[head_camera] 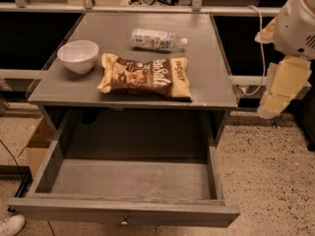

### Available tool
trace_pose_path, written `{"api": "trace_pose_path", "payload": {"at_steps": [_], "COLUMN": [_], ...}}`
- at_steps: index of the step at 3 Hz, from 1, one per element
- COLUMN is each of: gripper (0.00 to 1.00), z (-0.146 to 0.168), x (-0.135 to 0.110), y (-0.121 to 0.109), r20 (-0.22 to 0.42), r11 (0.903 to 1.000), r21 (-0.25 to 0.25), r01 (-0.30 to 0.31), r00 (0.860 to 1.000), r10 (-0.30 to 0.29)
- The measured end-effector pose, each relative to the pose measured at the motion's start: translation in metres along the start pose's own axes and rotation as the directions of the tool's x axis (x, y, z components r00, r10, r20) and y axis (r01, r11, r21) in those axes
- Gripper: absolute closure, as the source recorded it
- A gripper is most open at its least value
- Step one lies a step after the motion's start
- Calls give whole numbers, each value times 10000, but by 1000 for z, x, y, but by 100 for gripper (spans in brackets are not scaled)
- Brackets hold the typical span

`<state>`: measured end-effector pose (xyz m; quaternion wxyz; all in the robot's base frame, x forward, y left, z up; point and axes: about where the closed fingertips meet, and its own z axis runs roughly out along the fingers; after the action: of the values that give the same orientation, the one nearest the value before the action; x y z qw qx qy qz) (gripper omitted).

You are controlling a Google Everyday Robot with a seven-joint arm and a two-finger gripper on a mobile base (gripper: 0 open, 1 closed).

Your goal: Place blue plastic bottle into top drawer

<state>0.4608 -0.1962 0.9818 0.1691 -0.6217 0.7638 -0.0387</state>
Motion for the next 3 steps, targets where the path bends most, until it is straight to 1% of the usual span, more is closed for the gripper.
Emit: {"api": "trace_pose_path", "payload": {"at_steps": [1,2,3], "gripper": [0,0,0], "z": [14,14,23], "x": [-23,-23,-40], "y": [-15,-15,-37], "r20": [79,79,370], "r11": [9986,9986,9975], "r21": [-120,-120,23], "r01": [520,520,710], "r00": [9986,9986,9968], "r10": [-519,-519,-711]}}
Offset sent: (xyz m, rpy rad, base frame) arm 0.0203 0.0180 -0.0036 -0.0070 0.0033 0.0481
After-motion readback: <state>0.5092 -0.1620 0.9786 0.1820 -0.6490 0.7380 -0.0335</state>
